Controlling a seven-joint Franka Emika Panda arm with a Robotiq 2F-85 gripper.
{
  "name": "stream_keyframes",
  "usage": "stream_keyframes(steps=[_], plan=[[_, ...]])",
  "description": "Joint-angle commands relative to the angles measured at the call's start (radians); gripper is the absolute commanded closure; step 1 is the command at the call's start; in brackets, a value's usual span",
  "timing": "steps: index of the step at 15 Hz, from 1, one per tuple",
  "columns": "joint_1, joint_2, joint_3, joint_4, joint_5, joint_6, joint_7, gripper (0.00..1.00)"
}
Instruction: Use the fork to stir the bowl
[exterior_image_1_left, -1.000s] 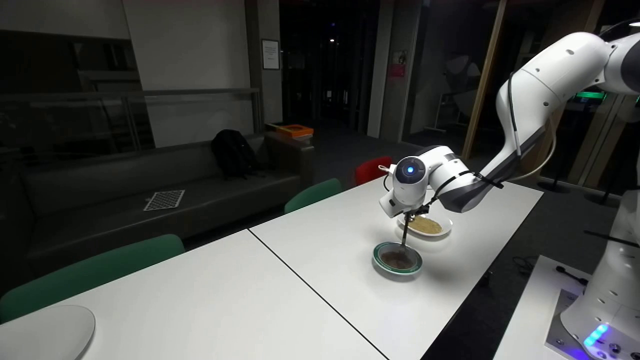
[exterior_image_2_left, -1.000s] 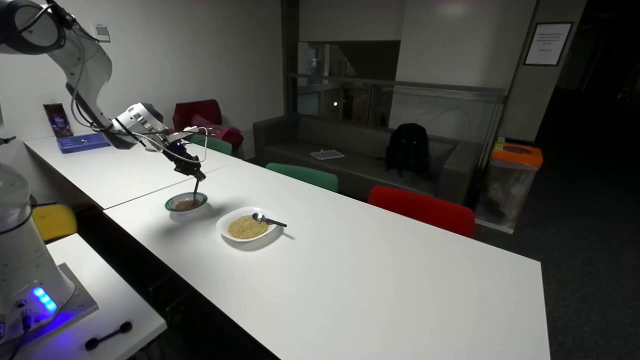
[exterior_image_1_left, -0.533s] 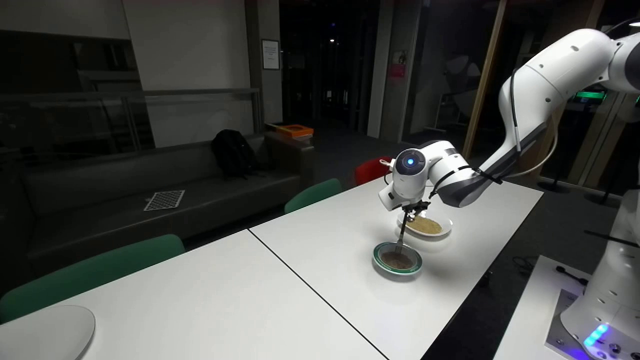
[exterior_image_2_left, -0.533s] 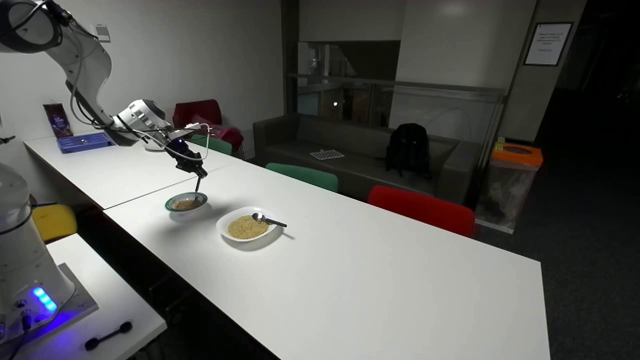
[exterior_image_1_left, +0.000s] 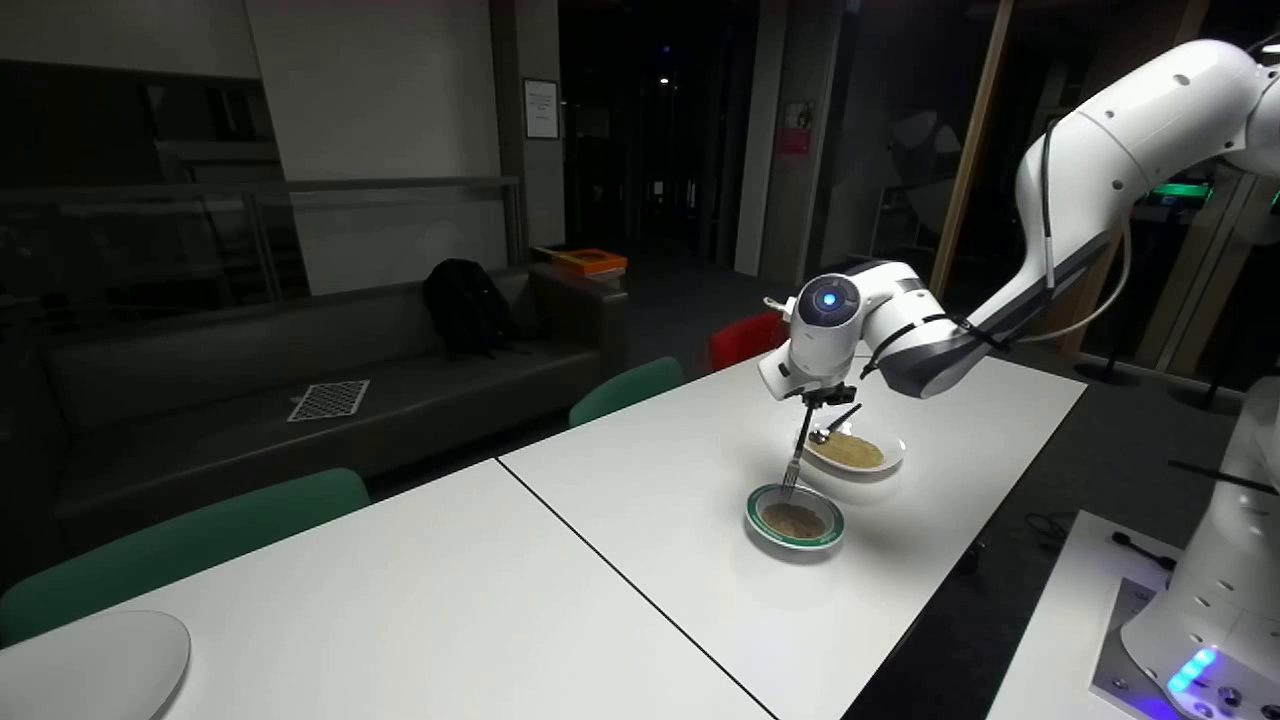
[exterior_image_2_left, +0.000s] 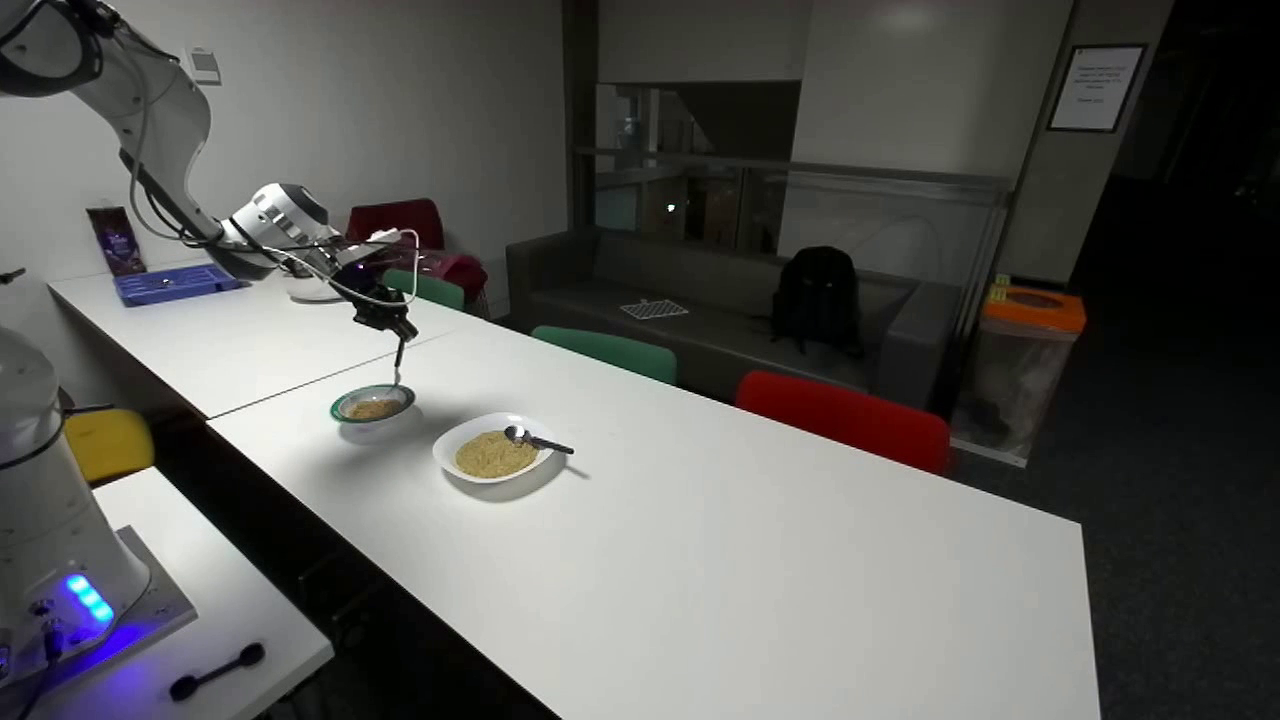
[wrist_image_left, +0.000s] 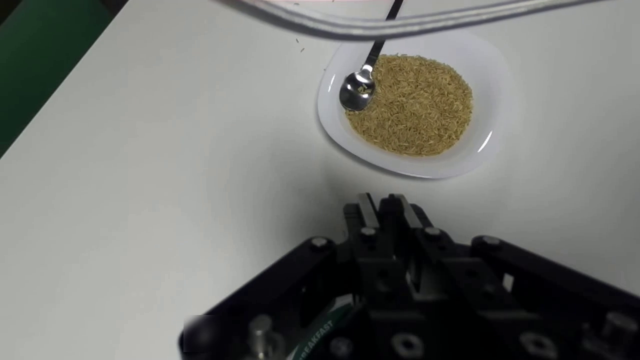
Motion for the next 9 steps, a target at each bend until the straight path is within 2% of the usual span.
stream_keyframes(steps=[1,9], plan=[[-0.011,-0.039,-0.008,-0.023,0.045,0.037,-0.049,0.97],[-0.028,-0.028,-0.031,-0.034,0.166,0.111,-0.171,0.97]])
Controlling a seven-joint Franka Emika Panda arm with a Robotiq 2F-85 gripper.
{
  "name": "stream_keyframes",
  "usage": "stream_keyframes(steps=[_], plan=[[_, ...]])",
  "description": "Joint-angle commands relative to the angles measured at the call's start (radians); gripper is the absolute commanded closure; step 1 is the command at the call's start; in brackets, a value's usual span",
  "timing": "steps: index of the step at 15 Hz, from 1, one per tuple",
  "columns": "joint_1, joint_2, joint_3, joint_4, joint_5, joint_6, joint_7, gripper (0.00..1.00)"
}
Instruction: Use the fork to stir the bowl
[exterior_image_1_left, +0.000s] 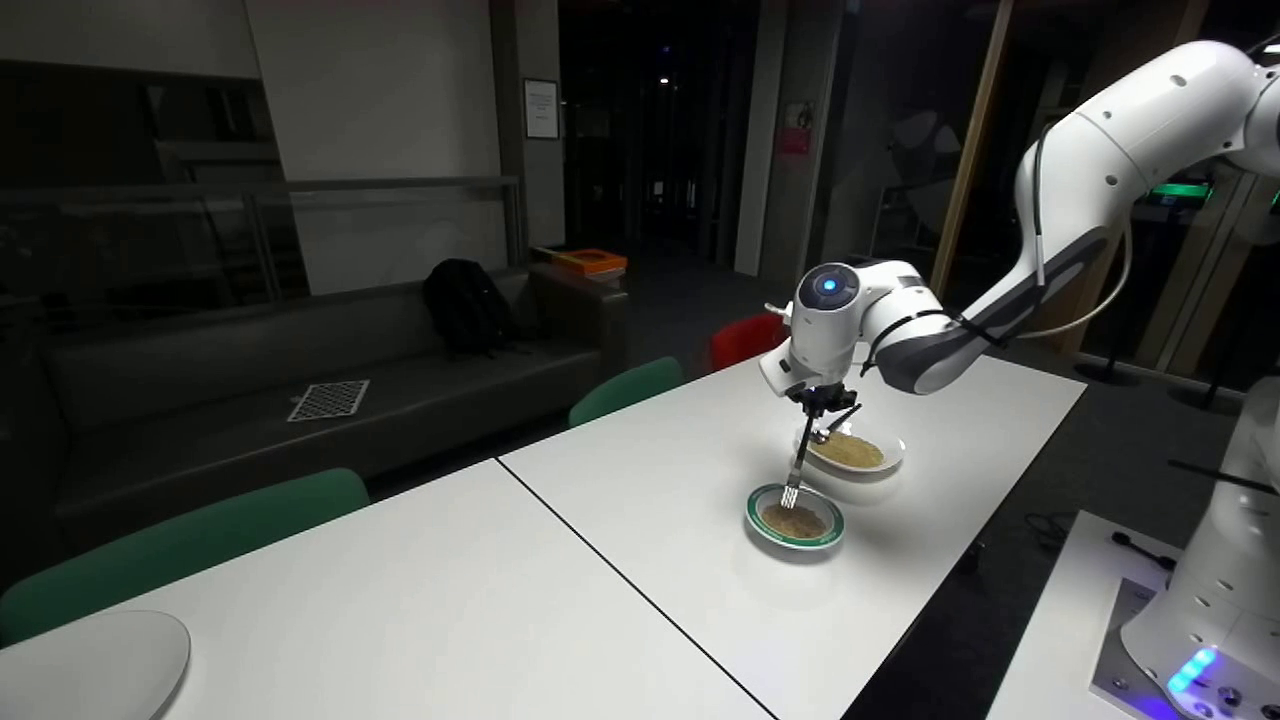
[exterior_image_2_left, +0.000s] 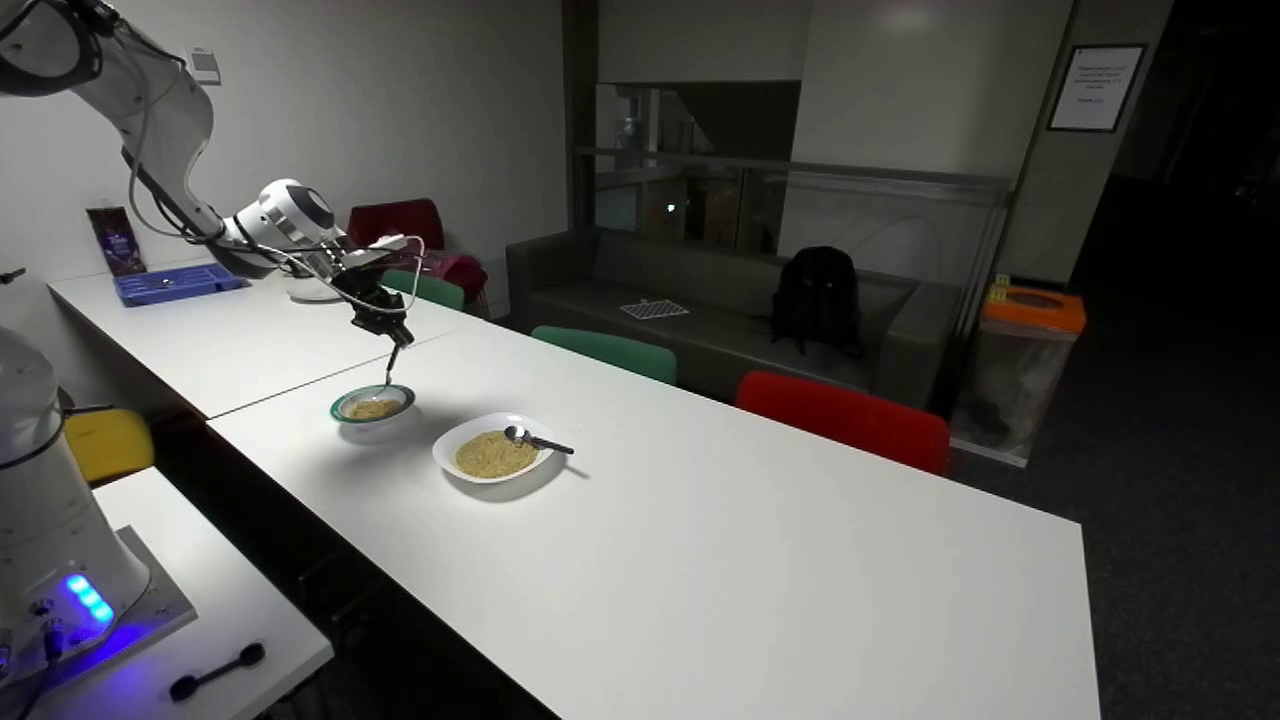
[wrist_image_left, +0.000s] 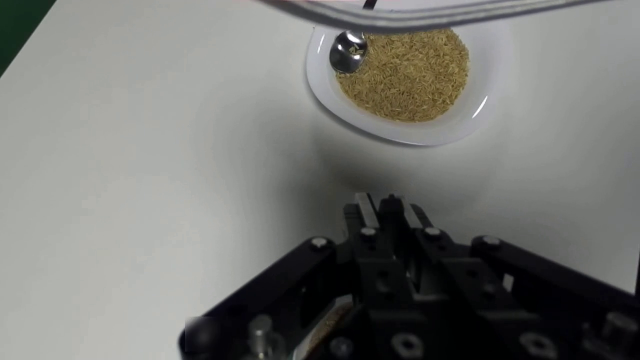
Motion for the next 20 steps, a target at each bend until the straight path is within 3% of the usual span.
stream_keyframes(steps=[1,11,20], plan=[[-0.023,-0.027,-0.011,-0.029,0.060,0.053,-0.090,0.97],[-0.030,-0.001,-0.020,-0.043,0.142,0.090,-0.183,0.97],[-0.036,0.034,-0.022,-0.046,0.136,0.151,-0.189,0.97]])
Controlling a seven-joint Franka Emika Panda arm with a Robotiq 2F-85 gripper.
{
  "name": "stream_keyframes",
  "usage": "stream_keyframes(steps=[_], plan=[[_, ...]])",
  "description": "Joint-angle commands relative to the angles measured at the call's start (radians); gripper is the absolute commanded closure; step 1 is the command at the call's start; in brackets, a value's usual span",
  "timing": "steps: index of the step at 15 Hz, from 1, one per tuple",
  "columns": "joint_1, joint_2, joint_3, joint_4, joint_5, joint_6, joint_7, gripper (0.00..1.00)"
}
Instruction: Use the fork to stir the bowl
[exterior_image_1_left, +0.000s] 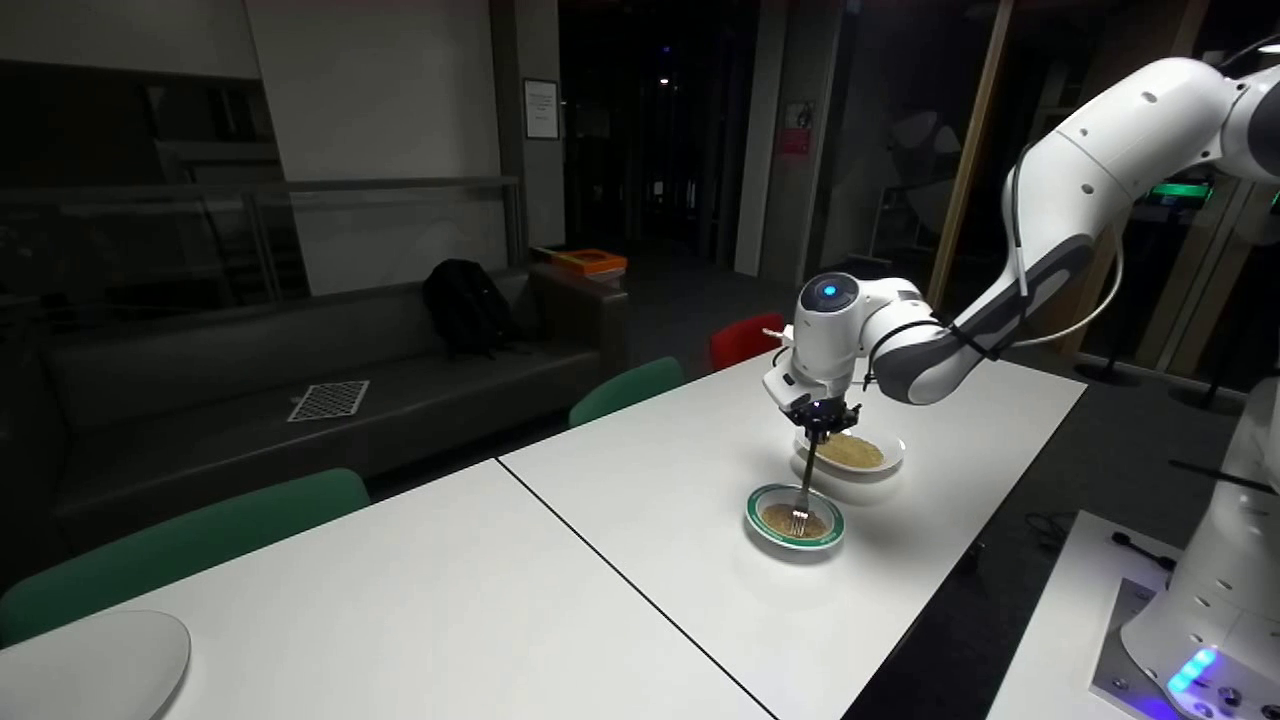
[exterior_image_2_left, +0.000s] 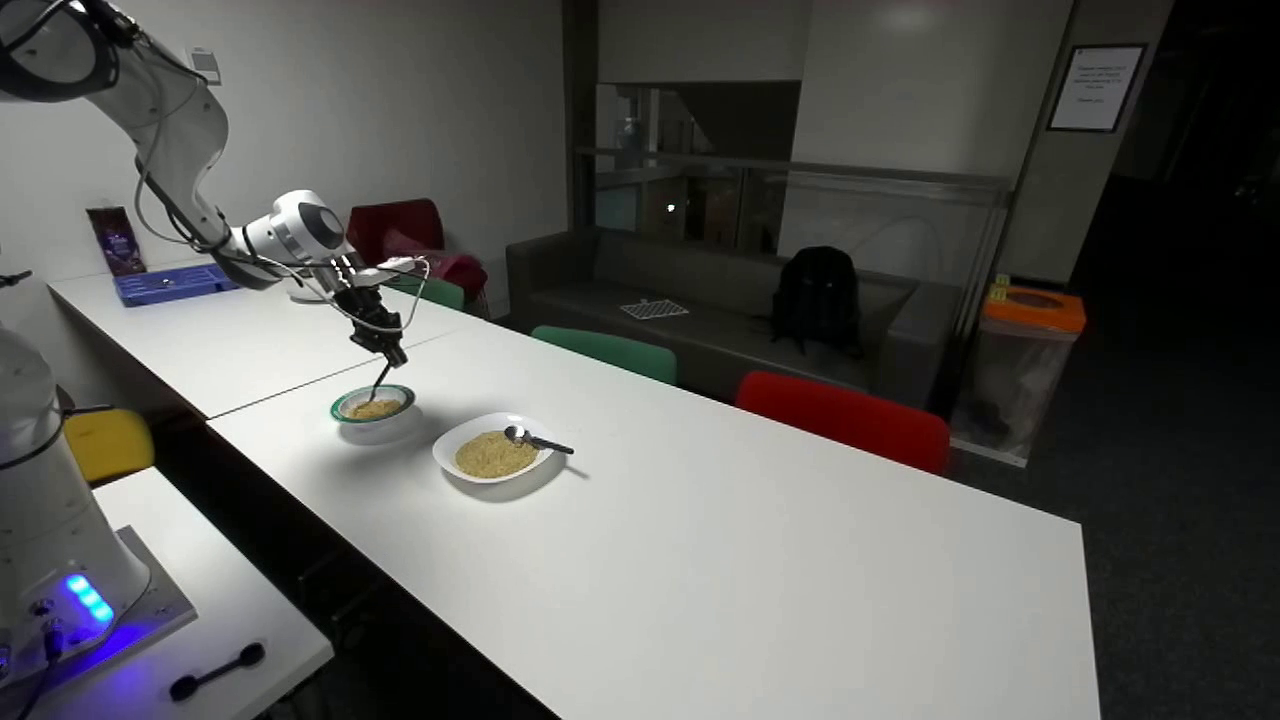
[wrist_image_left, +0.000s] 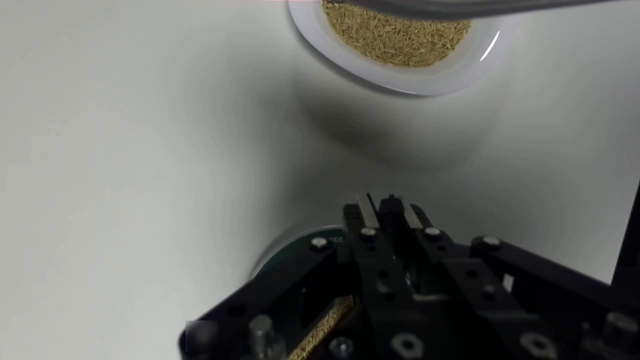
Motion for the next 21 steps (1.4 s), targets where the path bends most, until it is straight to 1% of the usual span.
stream_keyframes(steps=[1,21], plan=[[-0.018,-0.002,-0.005,-0.018,0.013,0.056,-0.045,0.97],[-0.028,0.046,-0.016,-0.009,0.010,0.091,-0.053,0.97]])
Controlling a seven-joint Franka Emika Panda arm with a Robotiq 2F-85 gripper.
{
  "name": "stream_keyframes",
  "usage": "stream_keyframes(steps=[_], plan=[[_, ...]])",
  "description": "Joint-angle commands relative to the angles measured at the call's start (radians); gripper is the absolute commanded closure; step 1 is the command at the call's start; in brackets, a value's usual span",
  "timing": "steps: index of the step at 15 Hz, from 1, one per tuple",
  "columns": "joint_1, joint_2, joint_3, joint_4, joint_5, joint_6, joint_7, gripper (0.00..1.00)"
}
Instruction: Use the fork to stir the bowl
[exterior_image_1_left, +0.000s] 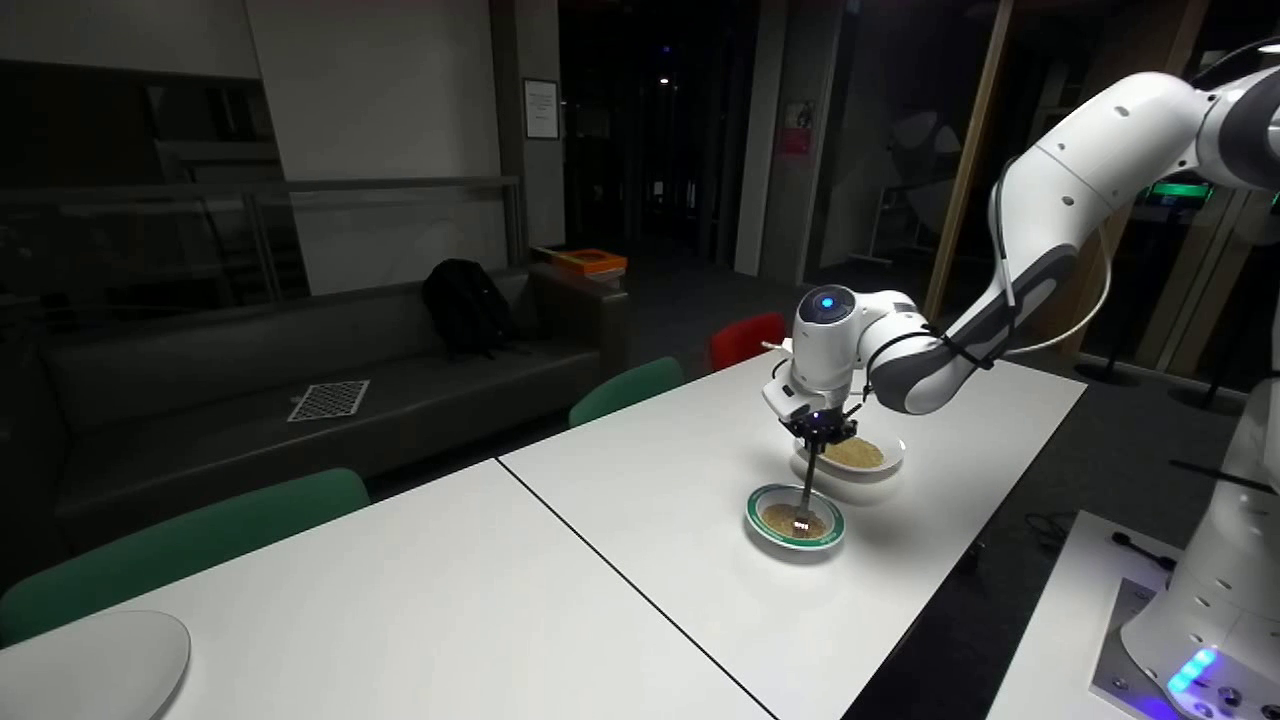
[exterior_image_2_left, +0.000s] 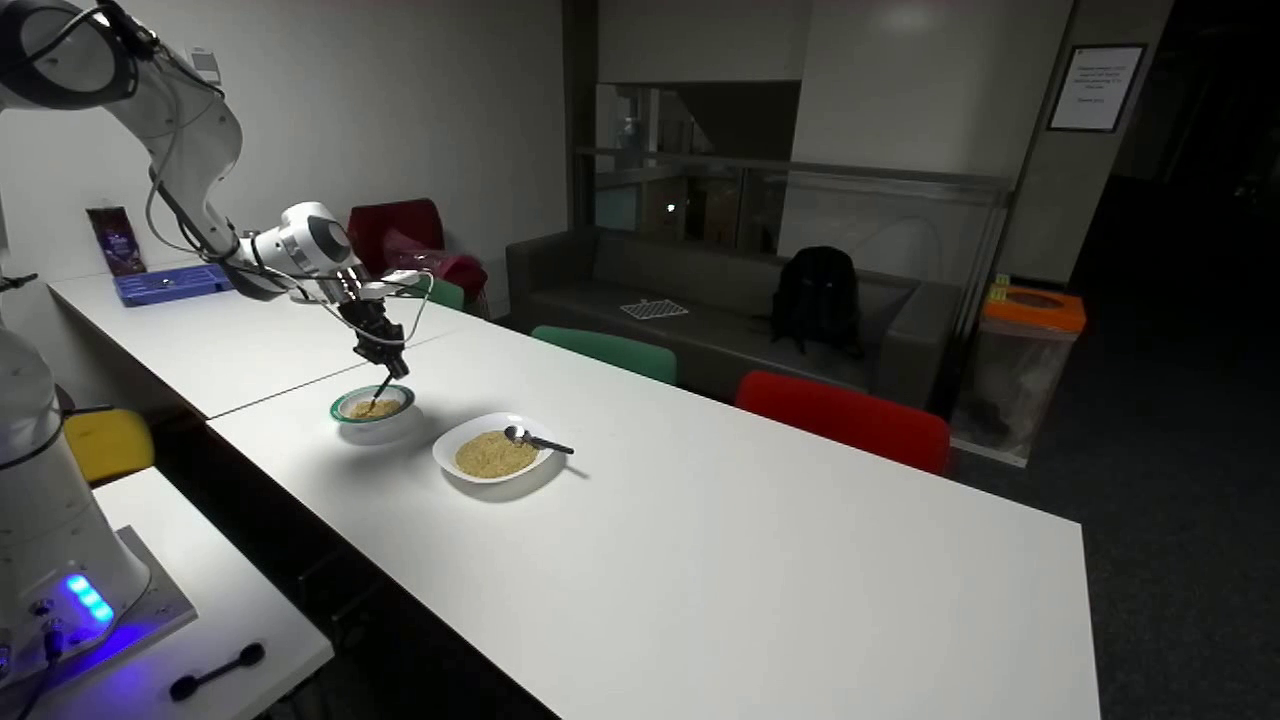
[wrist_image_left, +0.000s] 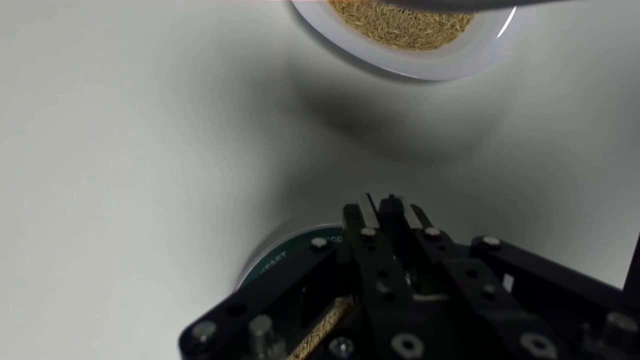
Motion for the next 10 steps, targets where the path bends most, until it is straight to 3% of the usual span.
stream_keyframes(steps=[1,6,7,8,10], plan=[[-0.022,0.001,-0.003,-0.008,0.011,0.049,-0.044,0.97],[-0.024,0.007,-0.004,-0.006,0.013,0.057,-0.042,0.97],[-0.025,0.008,-0.004,-0.005,0.013,0.058,-0.043,0.64],[-0.026,0.009,-0.004,-0.005,0.013,0.059,-0.043,0.63],[-0.027,0.015,-0.004,-0.004,0.012,0.058,-0.042,0.49]])
